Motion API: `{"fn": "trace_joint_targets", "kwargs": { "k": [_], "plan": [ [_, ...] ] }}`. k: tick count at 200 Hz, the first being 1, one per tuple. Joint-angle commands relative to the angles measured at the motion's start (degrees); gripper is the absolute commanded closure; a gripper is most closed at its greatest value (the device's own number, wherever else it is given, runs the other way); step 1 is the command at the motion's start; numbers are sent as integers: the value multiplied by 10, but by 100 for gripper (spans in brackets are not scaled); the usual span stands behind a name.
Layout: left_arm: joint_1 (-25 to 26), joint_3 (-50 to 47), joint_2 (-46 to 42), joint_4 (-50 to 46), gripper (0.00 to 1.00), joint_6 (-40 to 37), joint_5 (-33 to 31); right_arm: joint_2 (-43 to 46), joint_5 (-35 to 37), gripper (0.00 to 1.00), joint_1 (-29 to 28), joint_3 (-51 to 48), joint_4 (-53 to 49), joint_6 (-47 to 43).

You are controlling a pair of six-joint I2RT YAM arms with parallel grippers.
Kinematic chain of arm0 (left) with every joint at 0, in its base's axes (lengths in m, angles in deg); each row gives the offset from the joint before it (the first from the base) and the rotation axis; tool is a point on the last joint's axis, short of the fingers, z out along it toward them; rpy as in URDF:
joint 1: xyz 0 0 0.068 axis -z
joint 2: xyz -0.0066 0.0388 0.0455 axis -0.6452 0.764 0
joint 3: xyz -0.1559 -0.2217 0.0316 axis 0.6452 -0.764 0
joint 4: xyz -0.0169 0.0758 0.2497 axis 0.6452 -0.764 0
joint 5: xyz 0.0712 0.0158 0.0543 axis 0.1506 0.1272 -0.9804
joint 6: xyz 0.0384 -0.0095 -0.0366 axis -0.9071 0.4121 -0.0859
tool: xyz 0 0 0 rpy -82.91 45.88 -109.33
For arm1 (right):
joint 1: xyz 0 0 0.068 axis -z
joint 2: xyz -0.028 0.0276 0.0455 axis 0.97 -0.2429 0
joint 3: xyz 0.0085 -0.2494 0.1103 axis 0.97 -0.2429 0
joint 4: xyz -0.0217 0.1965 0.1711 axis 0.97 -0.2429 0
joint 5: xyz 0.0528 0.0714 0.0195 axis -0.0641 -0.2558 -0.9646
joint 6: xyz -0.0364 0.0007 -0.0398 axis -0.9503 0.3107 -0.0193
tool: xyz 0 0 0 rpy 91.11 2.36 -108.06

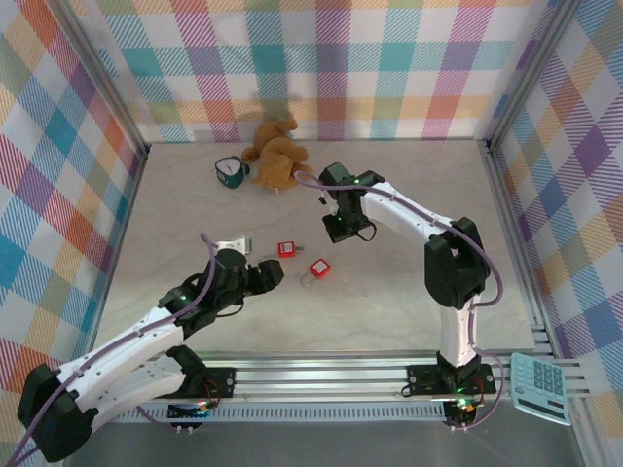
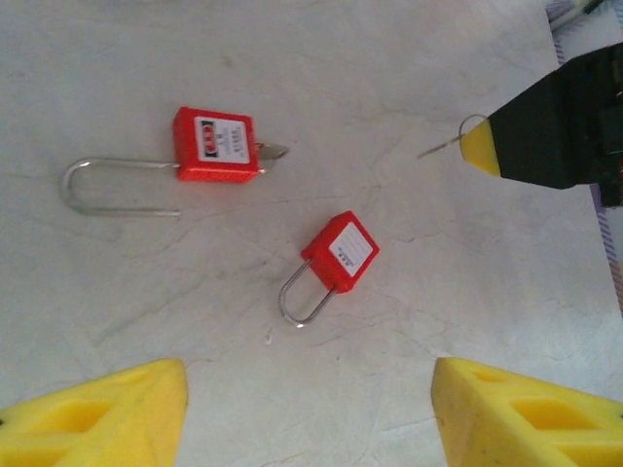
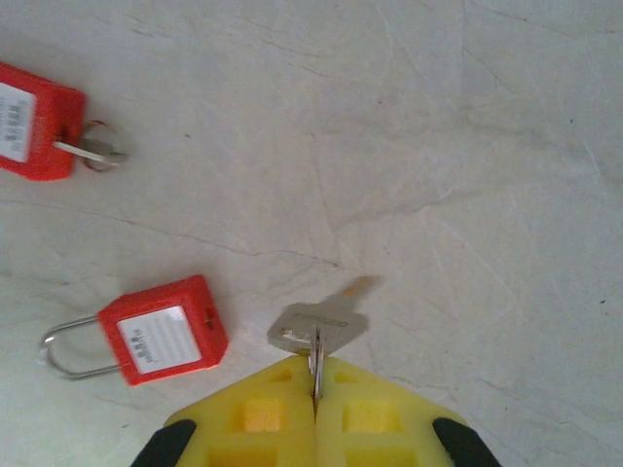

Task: Unlock with the key

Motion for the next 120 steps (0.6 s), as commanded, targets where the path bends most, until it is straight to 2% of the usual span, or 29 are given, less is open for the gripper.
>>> {"fn": "trace_joint_targets", "kwargs": {
  "k": [1, 28, 60, 77, 91, 120],
  "plan": [
    [62, -7, 36, 119, 29, -108, -36, 53, -31, 100, -6, -7, -17, 26],
    [95, -53, 74, 309, 28, -210, -57, 96, -40, 100, -13, -20, -26, 38],
    [101, -68, 136, 474, 25, -353, 27, 141, -58, 100, -15, -29, -41, 47],
    [106, -92, 167, 574, 22, -438, 36, 164, -67, 100, -16, -30, -49, 50],
    [106, -101, 191, 623, 22, -500, 37, 184, -79, 100, -17, -30, -55, 53],
    [104, -90, 240, 692, 23, -552, 31, 227, -110, 100, -19, -33, -59, 68]
  ]
}}
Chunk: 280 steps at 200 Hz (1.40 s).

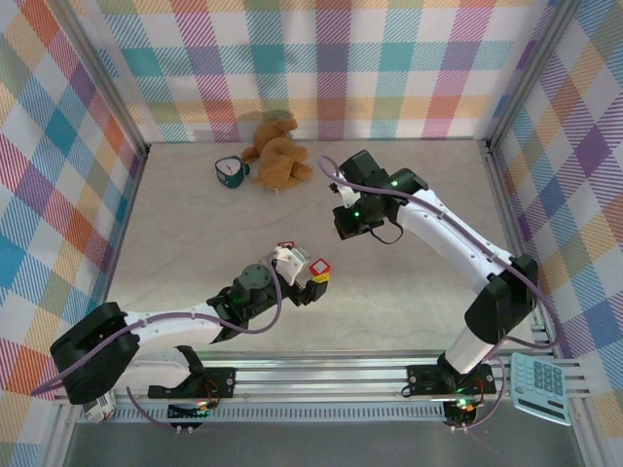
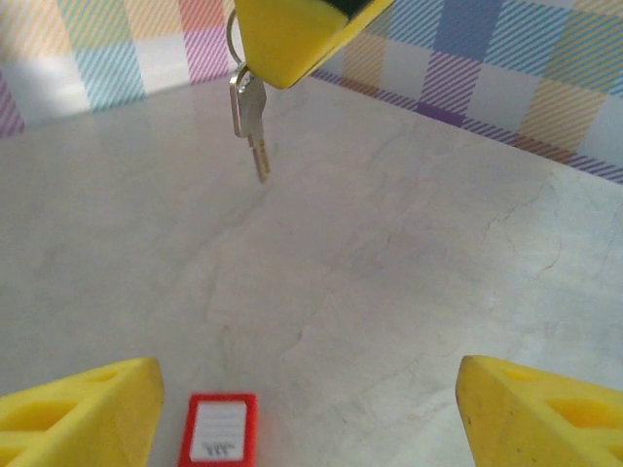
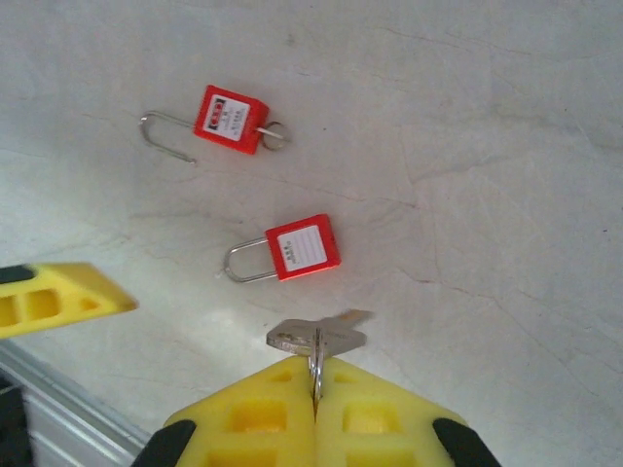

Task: Unlock with the key

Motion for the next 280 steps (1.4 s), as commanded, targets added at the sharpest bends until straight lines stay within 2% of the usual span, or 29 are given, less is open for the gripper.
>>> {"fn": "trace_joint_targets", "kwargs": {
  "k": [1, 25, 68, 119, 144, 229, 262, 280],
  "plan": [
    [2, 6, 33, 139, 23, -104, 11, 42, -41, 100, -6, -5, -18, 22],
    [1, 32, 75, 167, 31, -125, 19, 73, -71, 100, -11, -6, -18, 37],
    [-1, 62, 133, 239, 40, -93, 27, 112, -111, 100, -18, -11, -16, 64],
    [-8, 63, 156, 291, 52, -26, 50, 129, -127, 100, -20, -31, 0, 78],
    [-9, 69, 154, 288, 61, -19, 69, 128, -134, 100, -20, -35, 11, 83],
    [-10, 79, 169, 321, 64, 2, 81, 130, -165, 100, -20, -59, 42, 100],
    [-14, 82, 167, 320, 76, 4, 89, 134, -165, 100, -20, -70, 60, 109],
    [-17, 79, 167, 320, 79, 7, 91, 136, -158, 100, -20, -73, 64, 109]
  ]
}}
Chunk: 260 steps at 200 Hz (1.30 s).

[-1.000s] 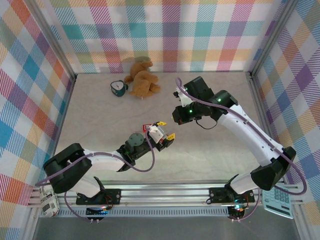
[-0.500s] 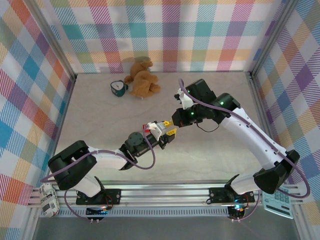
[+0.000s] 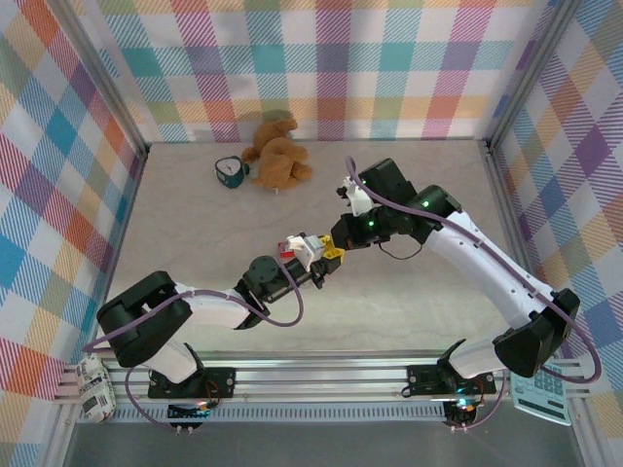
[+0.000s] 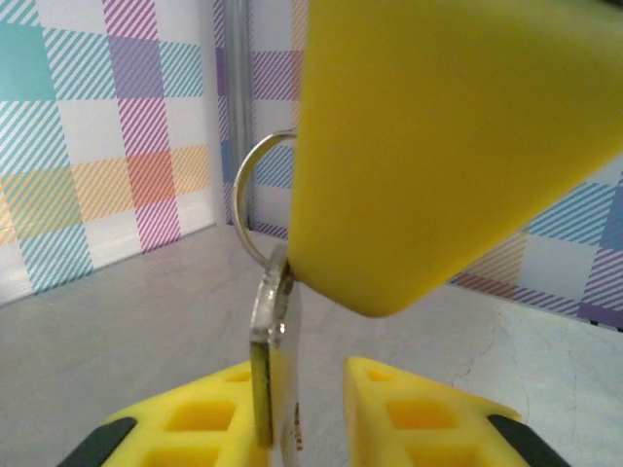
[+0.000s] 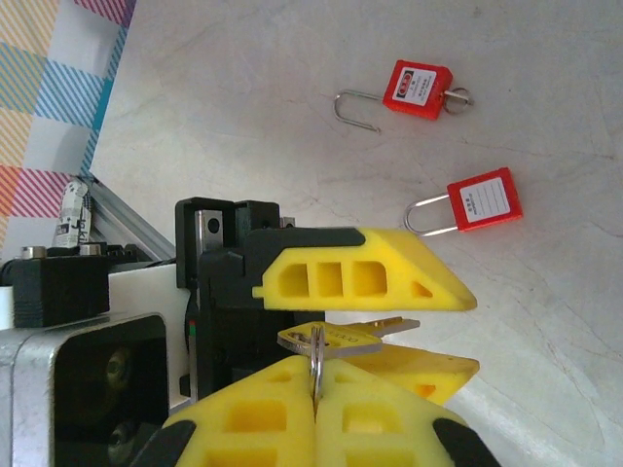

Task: Unlock with the key

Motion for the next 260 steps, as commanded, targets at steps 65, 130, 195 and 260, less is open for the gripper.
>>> {"fn": "trace_joint_targets", "kwargs": {
  "k": [65, 130, 195, 260],
  "plan": [
    [-21, 12, -5, 42, 100, 9, 33, 10, 15, 100, 4, -6, 25, -1],
    [-29, -4, -15, 39, 100, 16, 44, 17, 58, 100, 24, -20, 26, -13],
    [-38, -3, -22, 27, 100, 21, 56, 23, 59, 100, 41, -45, 31, -15],
    [-43, 5, -24, -3, 100, 19, 68, 21, 44, 100, 53, -43, 33, -24]
  ]
}}
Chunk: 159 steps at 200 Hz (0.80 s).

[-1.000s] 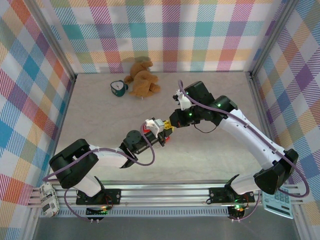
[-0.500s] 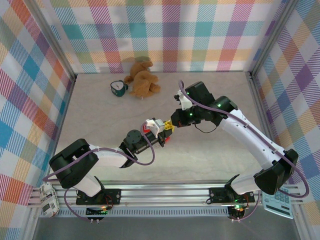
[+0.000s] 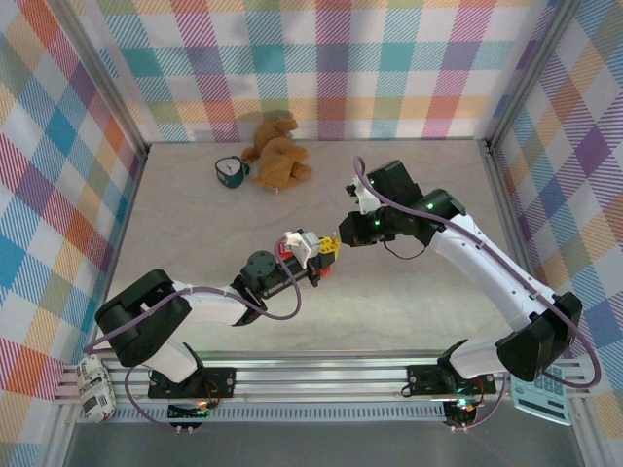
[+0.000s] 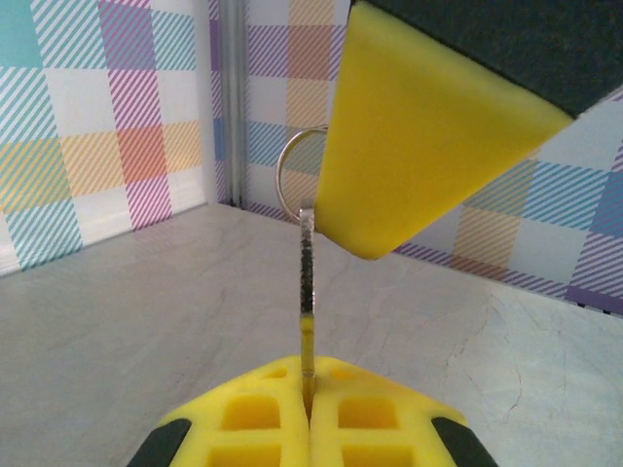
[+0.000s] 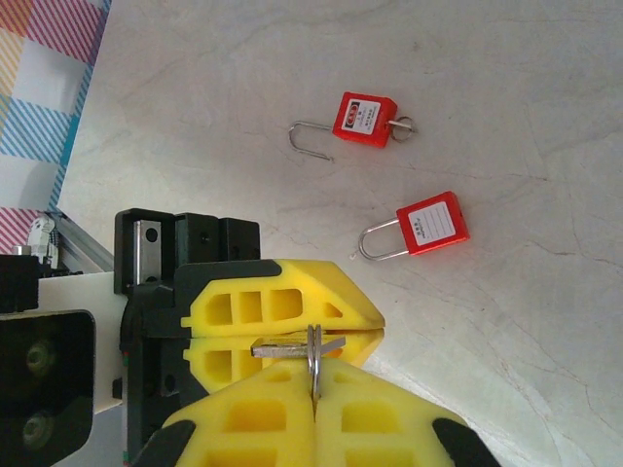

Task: Unlock with the key

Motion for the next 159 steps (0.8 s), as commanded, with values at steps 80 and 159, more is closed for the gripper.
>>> {"fn": "trace_joint_targets", "kwargs": {
  "k": [80, 159],
  "plan": [
    [-24, 0, -84, -91, 100, 0, 9, 63, 29, 69, 31, -9, 71, -45],
    [-94, 35, -154, -284, 100, 93, 146, 134, -32, 33, 37, -134, 231, -140]
  ]
}}
